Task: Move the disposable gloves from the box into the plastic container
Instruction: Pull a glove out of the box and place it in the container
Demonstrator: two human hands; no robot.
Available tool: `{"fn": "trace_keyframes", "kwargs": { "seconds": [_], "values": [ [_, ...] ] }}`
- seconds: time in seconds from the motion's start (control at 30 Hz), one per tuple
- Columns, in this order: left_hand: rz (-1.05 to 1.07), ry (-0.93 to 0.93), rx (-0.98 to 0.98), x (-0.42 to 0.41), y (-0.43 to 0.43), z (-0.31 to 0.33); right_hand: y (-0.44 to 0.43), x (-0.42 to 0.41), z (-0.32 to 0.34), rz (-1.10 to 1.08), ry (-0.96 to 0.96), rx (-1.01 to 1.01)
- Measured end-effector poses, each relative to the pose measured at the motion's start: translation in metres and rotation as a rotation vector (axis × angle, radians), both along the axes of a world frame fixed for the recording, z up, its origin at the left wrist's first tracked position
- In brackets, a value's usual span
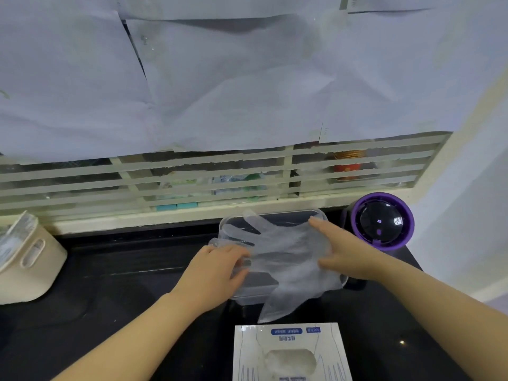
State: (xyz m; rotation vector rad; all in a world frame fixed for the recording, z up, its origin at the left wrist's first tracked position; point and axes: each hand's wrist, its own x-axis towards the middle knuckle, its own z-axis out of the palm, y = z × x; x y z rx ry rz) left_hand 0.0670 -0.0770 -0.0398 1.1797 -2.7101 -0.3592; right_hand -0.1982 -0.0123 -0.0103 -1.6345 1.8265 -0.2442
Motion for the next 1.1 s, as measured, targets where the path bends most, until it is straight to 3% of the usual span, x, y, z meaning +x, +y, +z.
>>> {"fn": "trace_keyframes", "kwargs": {
  "seconds": [0.13,0.2,0.27,0.37,0.43,0.6,0.87,1.1],
  "values": [
    [0.053,0.072,-0.208,-0.009,-0.012,0.009,-0.018,-0.001,0.003,0.074,0.117,-0.023],
    [-0.036,0.075,-0.295,-0.025,-0.015,0.016,-0.028,0.004,-0.001,0.112,0.184,0.007],
    [-0.145,-0.047,-0.208,-0.045,-0.017,0.016,-0.036,0.009,-0.007,0.141,0.282,0.007],
    [-0.151,-0.443,0.025,-0.067,-0.027,0.004,-0.044,0.016,-0.018,0.205,0.455,-0.005],
    [-0.152,-0.591,0.098,-0.075,-0.033,-0.009,-0.046,0.019,-0.024,0.259,0.551,-0.013],
    [-0.192,-0.643,0.121,-0.08,-0.04,-0.028,-0.045,0.019,-0.038,0.362,0.797,-0.047],
    [-0.171,-0.715,0.186,-0.084,-0.049,-0.045,-0.057,0.029,-0.033,0.299,0.839,-0.3],
    [-0.142,-0.752,0.21,-0.083,-0.055,-0.066,-0.073,0.037,-0.066,0.399,0.714,0.253]
  ]
}}
